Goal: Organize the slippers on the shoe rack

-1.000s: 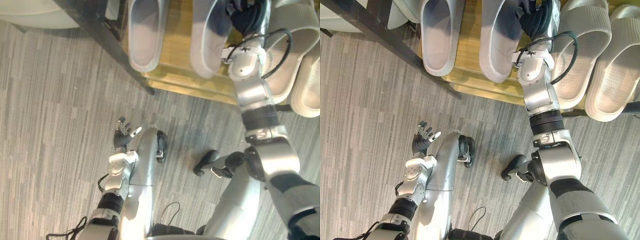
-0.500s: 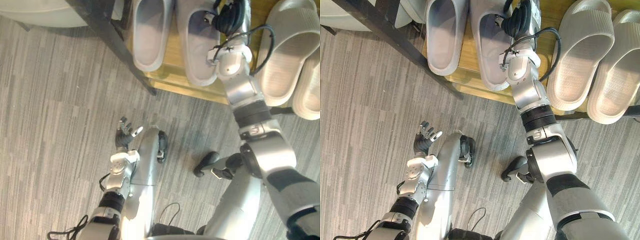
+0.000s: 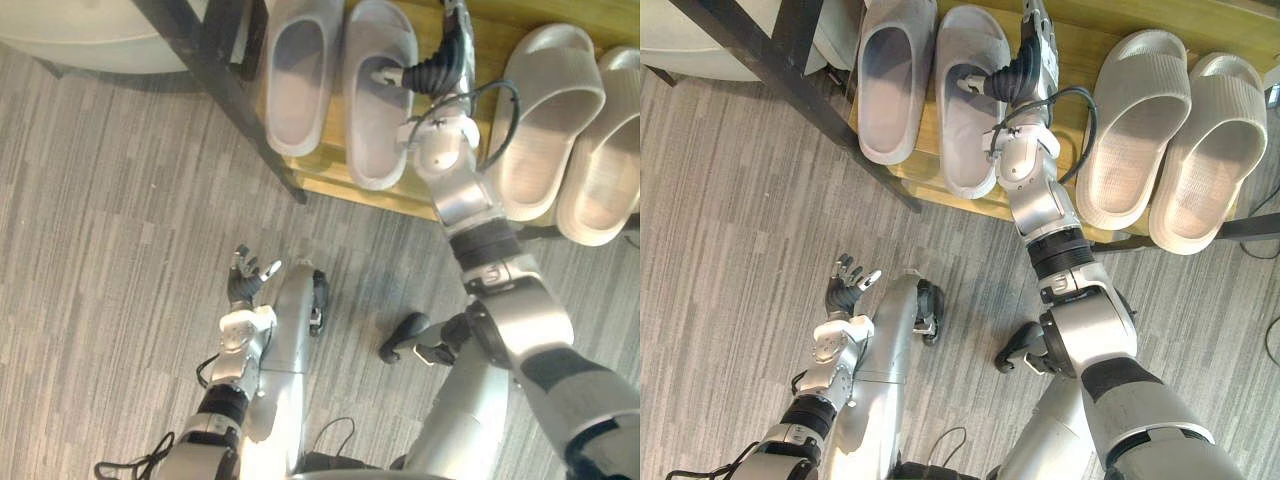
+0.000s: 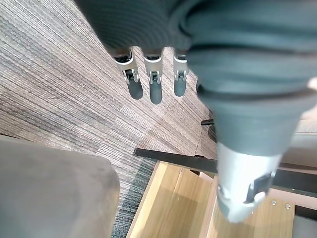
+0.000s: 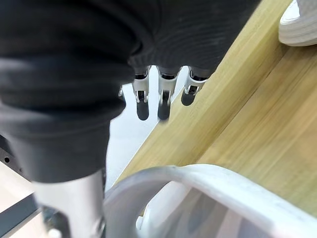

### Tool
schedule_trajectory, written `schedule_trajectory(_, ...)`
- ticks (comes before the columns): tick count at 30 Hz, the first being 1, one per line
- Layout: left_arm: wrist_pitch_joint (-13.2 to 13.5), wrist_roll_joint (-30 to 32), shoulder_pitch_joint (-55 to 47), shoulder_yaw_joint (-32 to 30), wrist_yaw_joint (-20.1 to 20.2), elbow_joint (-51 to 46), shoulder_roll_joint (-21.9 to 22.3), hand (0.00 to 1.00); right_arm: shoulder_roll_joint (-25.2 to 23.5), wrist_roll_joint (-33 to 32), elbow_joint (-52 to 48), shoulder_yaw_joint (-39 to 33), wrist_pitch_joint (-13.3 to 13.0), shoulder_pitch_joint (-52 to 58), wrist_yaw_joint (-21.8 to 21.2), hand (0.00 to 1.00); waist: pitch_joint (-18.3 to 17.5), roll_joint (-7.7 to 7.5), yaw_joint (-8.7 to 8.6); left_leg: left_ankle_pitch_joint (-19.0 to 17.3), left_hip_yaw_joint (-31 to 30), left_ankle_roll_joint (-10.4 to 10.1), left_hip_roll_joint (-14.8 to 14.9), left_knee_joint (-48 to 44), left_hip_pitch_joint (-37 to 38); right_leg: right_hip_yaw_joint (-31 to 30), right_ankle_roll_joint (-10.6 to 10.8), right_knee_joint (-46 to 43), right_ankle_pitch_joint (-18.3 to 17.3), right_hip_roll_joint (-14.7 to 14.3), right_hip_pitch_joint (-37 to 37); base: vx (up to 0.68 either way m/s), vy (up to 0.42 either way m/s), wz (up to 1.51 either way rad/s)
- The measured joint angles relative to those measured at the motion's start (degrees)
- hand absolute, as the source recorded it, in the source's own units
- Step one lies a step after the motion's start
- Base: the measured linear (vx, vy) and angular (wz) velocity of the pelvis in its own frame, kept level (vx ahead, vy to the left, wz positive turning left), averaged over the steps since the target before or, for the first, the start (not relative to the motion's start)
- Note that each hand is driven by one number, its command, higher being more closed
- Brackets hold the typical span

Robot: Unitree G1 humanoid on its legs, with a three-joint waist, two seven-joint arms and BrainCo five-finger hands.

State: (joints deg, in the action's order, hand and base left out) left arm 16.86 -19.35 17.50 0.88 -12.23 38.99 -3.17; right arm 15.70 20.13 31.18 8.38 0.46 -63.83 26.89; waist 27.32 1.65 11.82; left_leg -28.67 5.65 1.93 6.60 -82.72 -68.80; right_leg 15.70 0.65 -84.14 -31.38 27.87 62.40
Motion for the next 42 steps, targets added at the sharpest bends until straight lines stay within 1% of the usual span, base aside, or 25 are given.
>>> schedule_trajectory(6,-1.0,0.0,0.0,-0.5,0.0,0.2,0.0,0.00,-0.1,-0.1,-5.7,-1.7,0.0,3.2,0.0,0.00,0.0,-0.03,-0.09,0.0,0.3,0.0,0.5,0.6,0.8,0.1,-0.4,0.8,0.3,-0.5,-0.5,0.02,0.001,-0.05)
schedule_trajectory(8,-1.1,0.0,0.0,-0.8,0.0,0.6,-0.1,0.00,-1.1,-0.1,-8.6,-1.8,-0.1,5.2,0.0,0.00,-0.4,-0.21,-0.09,0.0,0.3,0.0,0.9,0.9,0.8,0.2,-0.6,1.2,0.4,-0.9,-0.5,0.02,-0.005,-0.08)
schedule_trajectory(13,-1.6,0.0,0.0,-1.2,0.0,1.3,-0.2,0.00,-4.9,-0.1,-16.1,-3.9,-0.2,12.1,0.3,0.00,-0.8,-0.37,-0.43,0.0,0.3,-0.1,1.0,1.2,1.1,0.2,-0.7,1.5,0.4,-1.1,-0.6,0.01,-0.001,-0.01)
schedule_trajectory(15,-1.8,0.0,-0.2,-1.6,0.0,1.3,-0.2,0.00,-6.8,-0.1,-19.3,-3.9,-0.2,15.0,0.6,0.00,-0.9,-0.41,-0.83,0.0,0.3,-0.1,1.0,1.3,1.2,0.2,-0.7,1.6,0.4,-1.1,-0.7,0.00,0.000,0.00)
schedule_trajectory(17,-2.2,0.1,-0.2,-2.2,0.0,1.5,-0.2,0.00,-9.1,-0.1,-21.3,-3.9,-0.2,17.4,0.7,0.00,-0.9,-0.42,-1.25,0.0,0.2,-0.1,1.0,1.4,1.5,0.4,-0.5,1.8,0.5,-1.2,-1.2,0.00,0.000,0.00)
schedule_trajectory(20,-2.4,0.1,-0.6,-2.5,-0.1,1.8,-0.6,0.00,-13.4,-0.2,-24.0,-3.8,-0.6,22.3,0.9,0.00,-1.2,-1.03,-1.55,0.0,0.3,-0.1,1.2,2.1,2.0,0.3,-0.2,2.7,0.8,-1.9,-1.7,0.02,0.019,-0.05)
schedule_trajectory(25,-2.6,0.2,-0.7,-3.3,-0.1,1.8,-0.5,0.00,-18.5,-0.6,-24.1,-3.7,-0.6,26.8,1.2,0.00,-1.2,-1.07,-1.96,0.0,0.2,-0.2,1.3,2.1,2.2,0.5,-0.2,3.0,1.0,-2.0,-2.0,0.00,0.004,-0.01)
schedule_trajectory(27,-2.9,0.2,-0.7,-3.6,-0.1,2.1,-0.5,0.00,-19.7,-2.3,-23.9,-3.8,-0.6,28.1,1.2,0.00,-1.2,-1.16,-2.06,-0.1,0.3,-0.2,1.3,2.4,2.7,0.5,-0.2,3.2,1.0,-2.0,-2.5,0.00,0.000,0.00)
schedule_trajectory(29,-3.3,0.2,-0.7,-3.8,-0.2,2.3,-0.5,0.00,-20.6,-2.7,-23.5,-3.8,-0.6,28.9,1.2,0.00,-1.2,-1.17,-2.18,-0.1,0.4,-0.3,1.3,2.6,3.0,0.5,-0.2,3.4,1.0,-2.0,-2.7,0.00,0.000,0.00)
schedule_trajectory(31,-3.3,0.2,-0.7,-4.0,-0.2,2.3,-0.4,0.00,-20.7,-2.8,-23.1,-4.0,-0.6,29.2,1.2,0.00,-1.1,-1.21,-2.23,-0.1,0.4,-0.3,1.3,2.6,3.0,0.5,-0.2,3.4,1.0,-2.0,-2.6,0.00,0.000,0.00)
schedule_trajectory(36,-3.3,0.2,-0.7,-4.4,-1.4,2.3,-0.1,0.00,-21.8,-6.7,-19.9,-5.5,-0.9,29.2,1.3,0.00,-1.1,-1.25,-2.35,-0.1,0.3,-0.3,1.1,2.6,3.0,0.4,-0.1,3.4,1.0,-1.9,-2.7,0.00,0.000,0.00)
schedule_trajectory(39,-3.3,0.2,-0.7,-4.5,-1.4,2.3,-0.1,0.00,-22.1,-9.3,-19.2,-5.6,-2.6,29.3,1.3,0.00,-1.1,-1.31,-2.36,-0.1,0.2,-0.3,0.9,2.6,3.0,0.4,0.0,3.3,0.9,-1.9,-2.7,0.00,0.000,0.00)
schedule_trajectory(42,-3.3,0.2,-0.7,-4.5,-1.5,2.3,-0.1,0.00,-22.2,-11.6,-19.0,-5.5,-3.5,29.3,1.2,0.00,-1.1,-1.35,-2.35,-0.1,0.2,-0.3,0.9,2.6,3.0,0.4,0.0,3.3,0.9,-1.9,-2.7,0.00,0.000,0.00)
